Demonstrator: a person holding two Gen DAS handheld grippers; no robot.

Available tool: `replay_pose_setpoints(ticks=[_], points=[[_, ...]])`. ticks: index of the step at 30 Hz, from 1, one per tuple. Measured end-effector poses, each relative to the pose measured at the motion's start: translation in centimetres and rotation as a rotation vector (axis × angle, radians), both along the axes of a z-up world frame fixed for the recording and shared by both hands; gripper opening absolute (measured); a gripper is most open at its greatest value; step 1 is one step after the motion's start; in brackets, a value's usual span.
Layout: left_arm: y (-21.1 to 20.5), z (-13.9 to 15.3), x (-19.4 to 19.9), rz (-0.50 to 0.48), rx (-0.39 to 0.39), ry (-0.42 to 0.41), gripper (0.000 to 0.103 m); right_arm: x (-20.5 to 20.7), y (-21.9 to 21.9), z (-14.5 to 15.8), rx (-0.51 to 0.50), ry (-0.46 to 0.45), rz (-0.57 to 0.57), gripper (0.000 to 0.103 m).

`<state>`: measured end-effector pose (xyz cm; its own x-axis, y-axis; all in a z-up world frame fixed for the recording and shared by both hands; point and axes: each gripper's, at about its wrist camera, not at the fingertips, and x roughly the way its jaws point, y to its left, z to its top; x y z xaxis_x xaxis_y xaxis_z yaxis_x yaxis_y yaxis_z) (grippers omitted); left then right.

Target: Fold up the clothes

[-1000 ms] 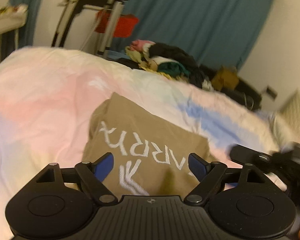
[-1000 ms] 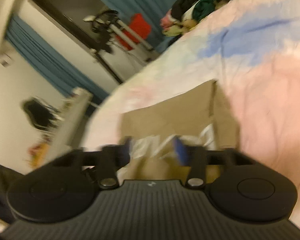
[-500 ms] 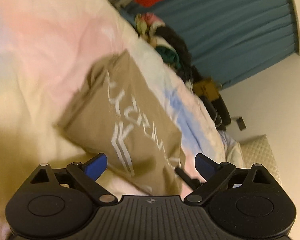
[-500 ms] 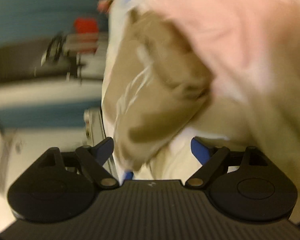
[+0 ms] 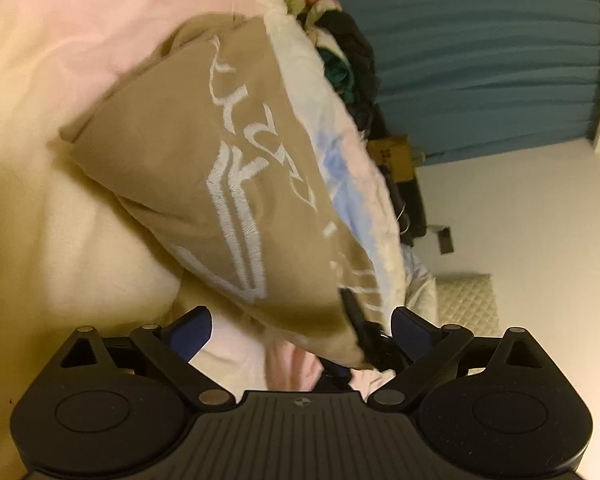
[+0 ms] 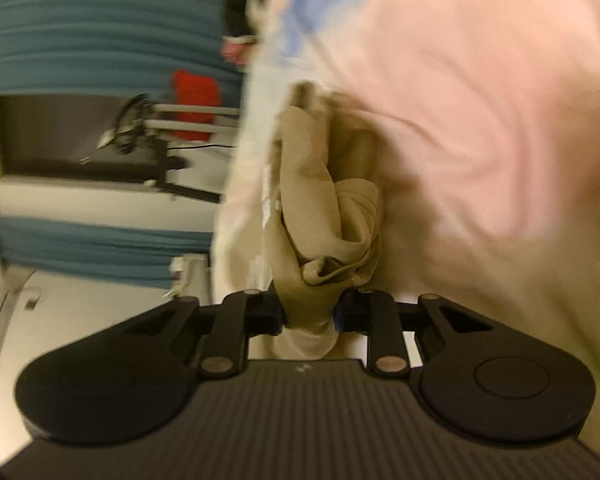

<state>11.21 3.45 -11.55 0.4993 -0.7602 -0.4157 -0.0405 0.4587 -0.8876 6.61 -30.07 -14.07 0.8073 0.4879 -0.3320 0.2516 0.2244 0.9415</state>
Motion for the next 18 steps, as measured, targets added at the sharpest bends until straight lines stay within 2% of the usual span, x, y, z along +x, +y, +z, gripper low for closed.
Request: replay_pose_setpoints(ticks=[3,5,8,9,12,14,16,18], points=[[1.3,-0.6,-0.4,0.081,-0.041,0.02,0.096,-0.8,-0.3,1.3,0.022,-0.063,-0.004,0.025],[2.2,-1.5,-0.4,0.146,-0.08,0.056,0.091,-1.4,-0.6,2.0,0.024,-0.087,-0.007,0.025],[3.5,-2.9,0.0,0.216,-0.152,0.113,0.075,-2.2,-1.3,2.5,0.015,-0.089,-0.02,0.025],[3.5,-3.0,0.2,0.219,-0.159,0.119,0.066,-2.5,-1.7,2.5,0.017,-0.081,-0.029,0.025],[3.1,-2.5,0.5,0.194,-0.135,0.102,0.052,-2.9,-2.4,2.5,0.027,-0.059,-0.056,0.025],[2.6,-1.5,0.6,0.185,-0.119,0.075,0.047,-3.0,-2.7,3.0,0.03,-0.046,-0.063,0.025],[2.0,-0.5,1.3,0.167,-0.139,0.078,0.036,-3.0,-3.2,3.6,0.032,-0.033,-0.067,0.025],[0.9,1.1,2.6,0.137,-0.142,0.071,0.033,-2.7,-4.2,4.5,0.042,-0.023,-0.08,0.025]])
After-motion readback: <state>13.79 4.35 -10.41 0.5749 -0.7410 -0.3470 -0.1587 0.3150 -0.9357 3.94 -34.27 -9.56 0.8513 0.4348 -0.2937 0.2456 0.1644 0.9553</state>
